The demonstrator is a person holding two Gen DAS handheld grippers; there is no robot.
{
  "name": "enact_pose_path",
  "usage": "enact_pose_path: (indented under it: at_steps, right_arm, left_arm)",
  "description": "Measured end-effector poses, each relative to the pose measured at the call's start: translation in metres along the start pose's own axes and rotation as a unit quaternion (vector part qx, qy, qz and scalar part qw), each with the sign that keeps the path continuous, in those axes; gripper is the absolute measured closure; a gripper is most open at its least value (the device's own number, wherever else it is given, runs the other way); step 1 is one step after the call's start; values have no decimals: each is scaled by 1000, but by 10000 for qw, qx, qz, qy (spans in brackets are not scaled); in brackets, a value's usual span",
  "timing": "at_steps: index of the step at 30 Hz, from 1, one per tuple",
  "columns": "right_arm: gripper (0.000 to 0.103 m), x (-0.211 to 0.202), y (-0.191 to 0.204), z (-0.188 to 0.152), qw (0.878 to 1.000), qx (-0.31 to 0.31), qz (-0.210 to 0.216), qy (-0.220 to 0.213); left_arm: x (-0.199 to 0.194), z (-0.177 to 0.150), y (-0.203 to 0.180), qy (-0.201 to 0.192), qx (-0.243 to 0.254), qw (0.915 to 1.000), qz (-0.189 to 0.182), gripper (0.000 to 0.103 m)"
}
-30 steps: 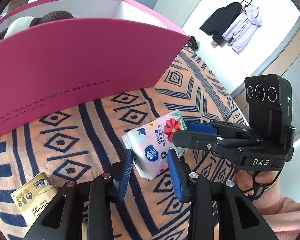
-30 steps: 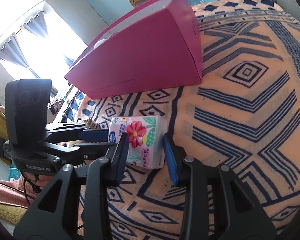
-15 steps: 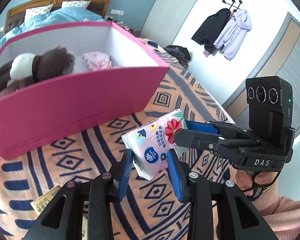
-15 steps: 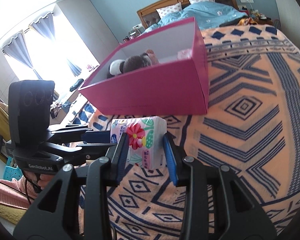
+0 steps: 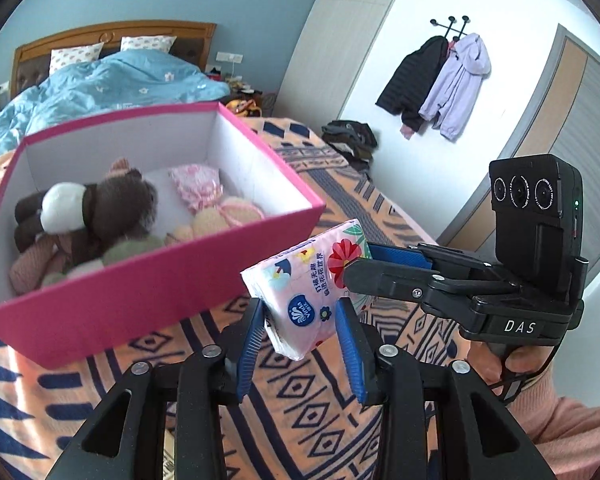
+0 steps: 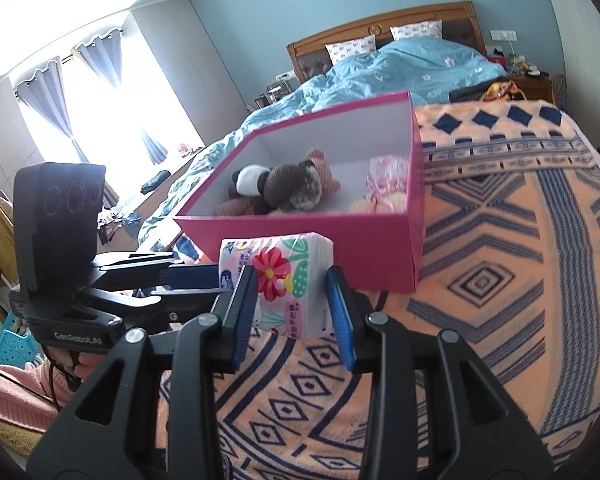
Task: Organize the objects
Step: 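Carry the pink tissue pack with both grippers over the box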
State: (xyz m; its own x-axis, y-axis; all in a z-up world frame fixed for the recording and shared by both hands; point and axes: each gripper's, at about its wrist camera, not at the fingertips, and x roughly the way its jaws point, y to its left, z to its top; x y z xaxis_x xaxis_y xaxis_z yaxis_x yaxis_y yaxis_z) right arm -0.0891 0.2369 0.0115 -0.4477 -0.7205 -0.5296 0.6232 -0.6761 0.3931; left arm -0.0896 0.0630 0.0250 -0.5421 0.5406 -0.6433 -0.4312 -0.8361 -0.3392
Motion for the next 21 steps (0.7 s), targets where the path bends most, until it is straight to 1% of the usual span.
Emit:
enact_pose_path:
  at_steps: [12,21]
  right_arm:
    - [64,3,-1,33,9997,-84,5,-246]
    - [64,13,-12,54,9996,9,45,-282]
  left_arm:
    - [-8,29,-4,-329,208,9990,221,66]
    - [-4,48,-3,-451,331,9974,444,66]
